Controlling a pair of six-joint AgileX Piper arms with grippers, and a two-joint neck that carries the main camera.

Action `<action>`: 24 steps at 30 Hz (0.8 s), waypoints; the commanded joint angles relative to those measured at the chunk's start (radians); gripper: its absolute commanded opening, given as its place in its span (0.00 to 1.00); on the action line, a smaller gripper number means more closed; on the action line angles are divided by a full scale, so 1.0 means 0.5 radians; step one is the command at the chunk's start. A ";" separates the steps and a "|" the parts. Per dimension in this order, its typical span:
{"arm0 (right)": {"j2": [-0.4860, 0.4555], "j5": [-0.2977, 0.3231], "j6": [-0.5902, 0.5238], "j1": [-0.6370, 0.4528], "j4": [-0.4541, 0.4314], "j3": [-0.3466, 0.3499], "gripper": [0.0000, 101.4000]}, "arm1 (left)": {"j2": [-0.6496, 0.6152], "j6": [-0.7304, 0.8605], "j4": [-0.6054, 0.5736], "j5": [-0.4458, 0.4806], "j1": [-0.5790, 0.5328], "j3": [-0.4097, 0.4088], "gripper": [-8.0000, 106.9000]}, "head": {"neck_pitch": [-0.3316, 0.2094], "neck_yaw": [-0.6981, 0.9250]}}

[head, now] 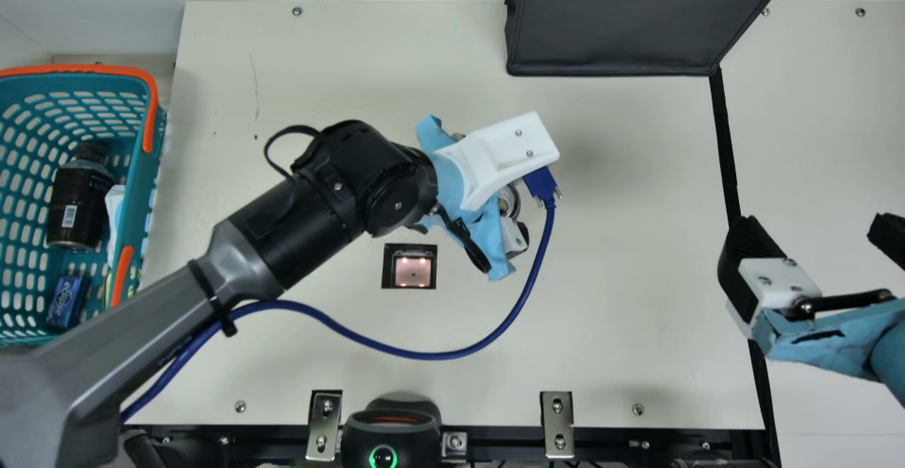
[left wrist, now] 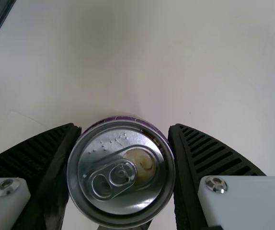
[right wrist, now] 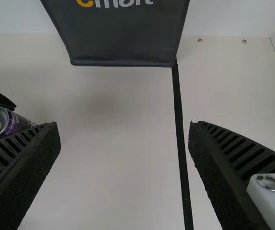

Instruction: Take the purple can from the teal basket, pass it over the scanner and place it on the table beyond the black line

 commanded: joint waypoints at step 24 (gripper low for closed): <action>0.000 0.002 0.000 0.000 0.000 0.000 0.94 | 0.064 0.005 -0.043 0.031 0.017 -0.035 0.85 | -0.058 0.000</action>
